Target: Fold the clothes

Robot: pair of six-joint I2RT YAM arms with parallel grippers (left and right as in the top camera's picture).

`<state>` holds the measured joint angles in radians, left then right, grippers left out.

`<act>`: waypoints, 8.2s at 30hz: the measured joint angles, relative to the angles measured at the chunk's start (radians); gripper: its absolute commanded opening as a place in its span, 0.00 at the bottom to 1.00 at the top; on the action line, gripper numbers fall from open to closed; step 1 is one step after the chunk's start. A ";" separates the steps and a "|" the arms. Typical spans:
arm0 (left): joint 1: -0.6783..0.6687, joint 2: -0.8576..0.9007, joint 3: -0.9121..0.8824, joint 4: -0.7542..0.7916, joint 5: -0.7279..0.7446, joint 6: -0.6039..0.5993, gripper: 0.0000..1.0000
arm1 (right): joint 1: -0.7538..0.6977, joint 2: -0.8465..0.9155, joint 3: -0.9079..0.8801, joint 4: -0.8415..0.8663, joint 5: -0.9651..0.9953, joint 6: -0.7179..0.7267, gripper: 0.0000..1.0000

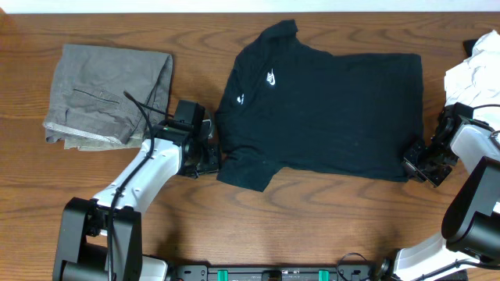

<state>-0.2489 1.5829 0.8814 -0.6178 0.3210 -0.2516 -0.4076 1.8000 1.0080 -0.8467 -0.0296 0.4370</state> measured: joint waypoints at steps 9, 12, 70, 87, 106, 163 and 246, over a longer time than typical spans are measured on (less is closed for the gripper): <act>-0.016 0.000 -0.053 0.042 0.048 0.040 0.41 | 0.000 0.000 -0.001 0.001 0.000 0.000 0.06; -0.029 0.001 -0.053 0.043 0.046 0.043 0.41 | 0.000 0.000 -0.001 0.001 0.000 0.000 0.06; -0.115 0.087 -0.027 0.070 -0.080 0.182 0.47 | 0.000 -0.002 -0.003 0.021 0.007 -0.002 0.27; -0.146 0.115 -0.010 0.093 -0.112 0.196 0.06 | 0.000 -0.002 -0.003 0.021 0.011 -0.001 0.29; -0.153 0.093 0.095 -0.225 -0.118 0.126 0.06 | 0.000 0.000 0.037 -0.130 0.020 -0.005 0.01; -0.107 0.167 0.376 0.302 -0.166 0.019 0.06 | 0.067 -0.100 0.024 0.440 0.034 -0.008 0.04; -0.099 0.338 0.372 -0.021 -0.407 0.106 0.15 | 0.109 -0.068 -0.037 0.159 0.102 -0.142 0.01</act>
<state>-0.3477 1.9209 1.2530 -0.6388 -0.0864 -0.1452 -0.2989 1.7317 0.9710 -0.6876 0.0727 0.2951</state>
